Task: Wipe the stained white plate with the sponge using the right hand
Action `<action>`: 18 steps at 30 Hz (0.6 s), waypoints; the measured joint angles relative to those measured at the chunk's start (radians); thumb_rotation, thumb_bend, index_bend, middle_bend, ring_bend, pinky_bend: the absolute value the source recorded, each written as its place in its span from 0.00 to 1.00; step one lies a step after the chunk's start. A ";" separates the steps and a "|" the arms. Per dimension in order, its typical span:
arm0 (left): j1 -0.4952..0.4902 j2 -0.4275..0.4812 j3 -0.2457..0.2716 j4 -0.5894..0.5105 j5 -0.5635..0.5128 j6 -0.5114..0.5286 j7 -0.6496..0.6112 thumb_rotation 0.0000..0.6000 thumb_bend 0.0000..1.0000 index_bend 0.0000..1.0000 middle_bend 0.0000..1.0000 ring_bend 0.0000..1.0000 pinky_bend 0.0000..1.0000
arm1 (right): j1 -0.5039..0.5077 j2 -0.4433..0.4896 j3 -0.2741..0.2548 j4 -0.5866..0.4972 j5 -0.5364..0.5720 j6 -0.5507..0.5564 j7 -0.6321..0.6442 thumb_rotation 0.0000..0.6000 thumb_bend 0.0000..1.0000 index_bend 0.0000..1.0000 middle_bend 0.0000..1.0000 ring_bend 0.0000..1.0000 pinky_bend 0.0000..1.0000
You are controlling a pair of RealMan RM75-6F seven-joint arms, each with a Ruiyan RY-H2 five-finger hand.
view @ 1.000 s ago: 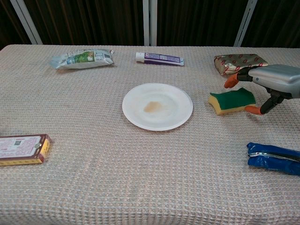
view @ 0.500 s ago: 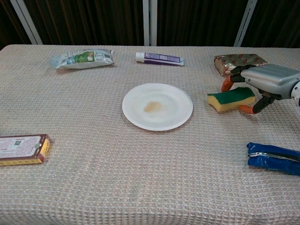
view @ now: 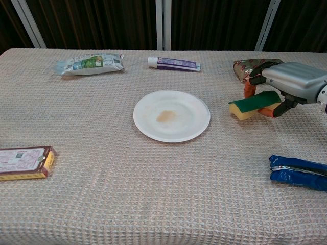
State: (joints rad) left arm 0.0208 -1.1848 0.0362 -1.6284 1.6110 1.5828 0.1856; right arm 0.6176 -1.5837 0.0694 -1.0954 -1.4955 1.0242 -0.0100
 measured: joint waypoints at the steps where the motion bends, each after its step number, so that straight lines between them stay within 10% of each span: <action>1: 0.000 0.000 0.000 0.000 0.000 0.000 0.000 1.00 0.02 0.16 0.07 0.06 0.09 | -0.002 -0.002 0.000 0.003 -0.007 0.017 0.002 1.00 0.38 0.65 0.48 0.23 0.11; 18: 0.006 -0.014 0.001 0.041 0.000 0.004 -0.042 1.00 0.02 0.16 0.07 0.06 0.09 | 0.143 -0.031 0.062 -0.090 -0.078 -0.008 -0.413 1.00 0.40 0.74 0.52 0.25 0.11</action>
State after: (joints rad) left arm 0.0266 -1.1985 0.0377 -1.5877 1.6106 1.5873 0.1439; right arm 0.7602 -1.6149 0.1310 -1.1852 -1.5738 1.0166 -0.4232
